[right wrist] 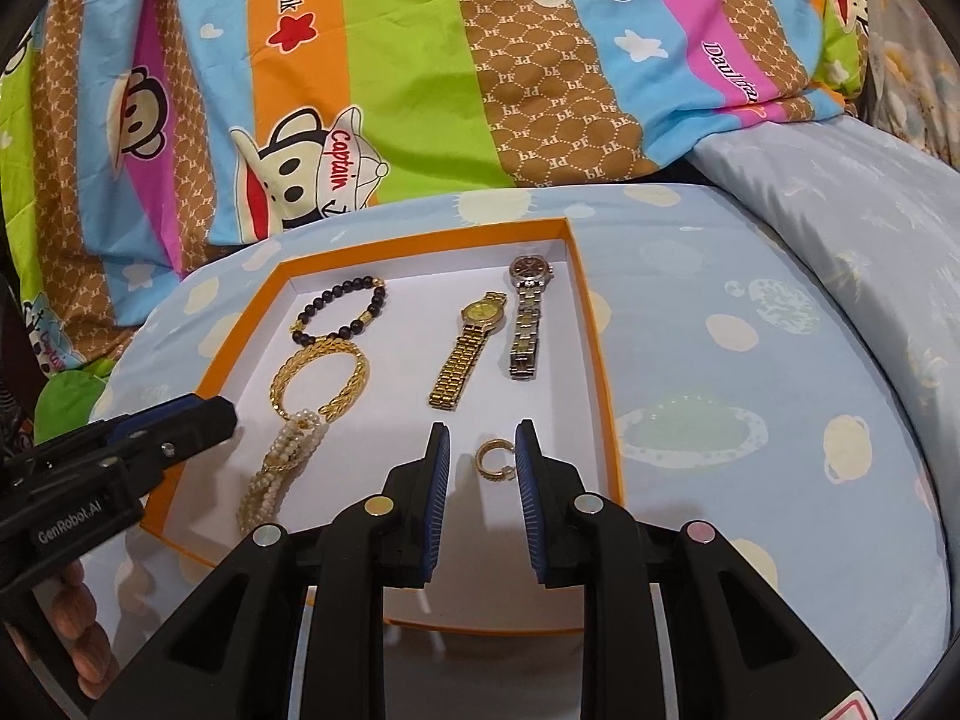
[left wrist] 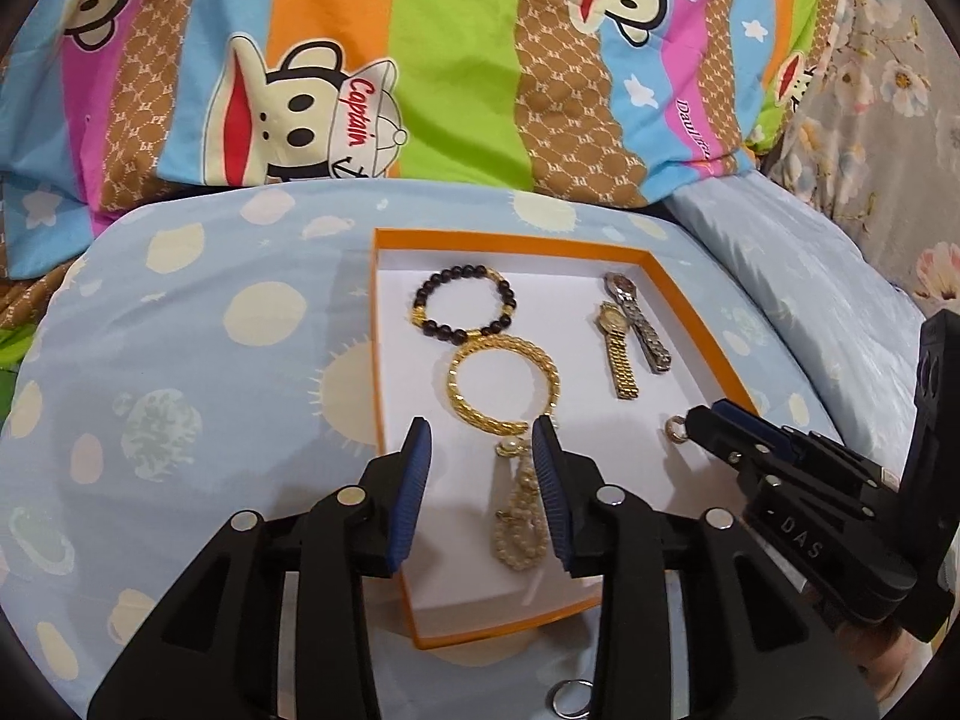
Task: Organize jewelry
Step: 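Carry both items to the box and open the left tool over it, then open the right tool to drop the gold hoop earring into the box, then grasp the silver ring with the left tool while the right grasps another gold hoop earring, then carry the silver ring and gold hoop earring over the orange box, then open both tools to release the ring and earring into the box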
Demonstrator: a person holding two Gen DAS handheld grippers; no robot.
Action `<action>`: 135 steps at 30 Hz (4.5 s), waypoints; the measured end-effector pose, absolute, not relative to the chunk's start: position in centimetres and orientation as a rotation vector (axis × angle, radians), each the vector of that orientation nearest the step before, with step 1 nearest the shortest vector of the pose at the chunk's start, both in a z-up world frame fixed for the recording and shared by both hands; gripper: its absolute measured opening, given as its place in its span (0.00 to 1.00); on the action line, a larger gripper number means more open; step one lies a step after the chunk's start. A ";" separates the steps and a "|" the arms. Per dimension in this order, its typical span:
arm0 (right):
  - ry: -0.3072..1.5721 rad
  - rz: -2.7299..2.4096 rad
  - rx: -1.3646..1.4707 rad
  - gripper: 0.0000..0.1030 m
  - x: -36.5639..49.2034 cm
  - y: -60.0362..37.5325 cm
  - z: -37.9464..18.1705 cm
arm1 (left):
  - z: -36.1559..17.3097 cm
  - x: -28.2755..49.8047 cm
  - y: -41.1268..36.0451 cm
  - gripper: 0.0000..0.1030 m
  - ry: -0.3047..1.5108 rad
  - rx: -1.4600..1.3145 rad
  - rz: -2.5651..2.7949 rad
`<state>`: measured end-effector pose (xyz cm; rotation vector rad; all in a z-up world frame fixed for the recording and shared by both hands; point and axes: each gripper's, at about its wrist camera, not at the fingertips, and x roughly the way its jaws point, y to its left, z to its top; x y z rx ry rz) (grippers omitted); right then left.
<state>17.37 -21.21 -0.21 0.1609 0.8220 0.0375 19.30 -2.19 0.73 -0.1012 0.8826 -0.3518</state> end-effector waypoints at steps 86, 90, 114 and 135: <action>0.853 0.043 0.187 0.15 3.7 -19.4 -0.4 | -1.6 8.2 -3.8 0.20 0.945 -0.042 -0.423; 0.840 0.052 0.189 0.15 3.5 -19.3 0.2 | -0.5 7.6 -3.6 0.20 0.929 -0.056 -0.442; 0.815 0.076 0.162 0.15 14.2 -21.0 1.7 | 2.0 17.7 -8.2 0.20 0.875 -0.046 -0.527; 0.793 0.050 0.174 0.17 15.4 -22.1 1.0 | 0.9 20.1 -6.7 0.29 0.857 -0.082 -0.502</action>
